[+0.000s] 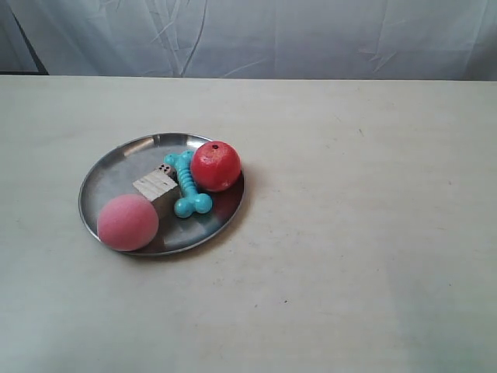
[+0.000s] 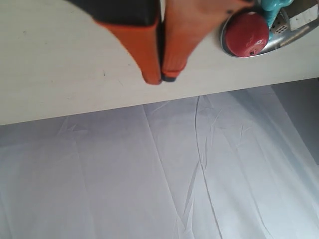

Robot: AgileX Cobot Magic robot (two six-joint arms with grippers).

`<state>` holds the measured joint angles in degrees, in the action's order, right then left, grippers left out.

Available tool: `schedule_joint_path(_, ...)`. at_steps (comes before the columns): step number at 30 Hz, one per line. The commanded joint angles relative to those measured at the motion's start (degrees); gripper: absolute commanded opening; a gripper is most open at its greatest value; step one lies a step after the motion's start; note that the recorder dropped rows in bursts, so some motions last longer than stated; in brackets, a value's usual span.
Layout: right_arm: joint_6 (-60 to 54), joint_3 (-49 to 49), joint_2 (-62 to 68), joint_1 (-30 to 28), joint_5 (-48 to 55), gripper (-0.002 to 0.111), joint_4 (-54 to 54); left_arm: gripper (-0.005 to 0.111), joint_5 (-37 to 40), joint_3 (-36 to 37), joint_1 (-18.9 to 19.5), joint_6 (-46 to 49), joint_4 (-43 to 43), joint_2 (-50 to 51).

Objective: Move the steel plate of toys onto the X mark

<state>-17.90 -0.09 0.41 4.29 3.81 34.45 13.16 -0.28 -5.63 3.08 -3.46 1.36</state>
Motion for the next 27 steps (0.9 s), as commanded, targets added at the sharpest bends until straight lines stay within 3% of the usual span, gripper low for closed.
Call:
schedule_joint_path(1, -0.1, 0.1, -0.4, -0.2, -0.5, -0.001, -0.2, 0.000, 0.3, 0.3, -0.2, -2.0, 0.1, -1.4)
schedule_joint_path(27, -0.1, 0.1, -0.4, -0.2, -1.0, -0.001, 0.6, 0.000, 0.3, 0.3, -0.2, -3.1, 0.8, -1.4)
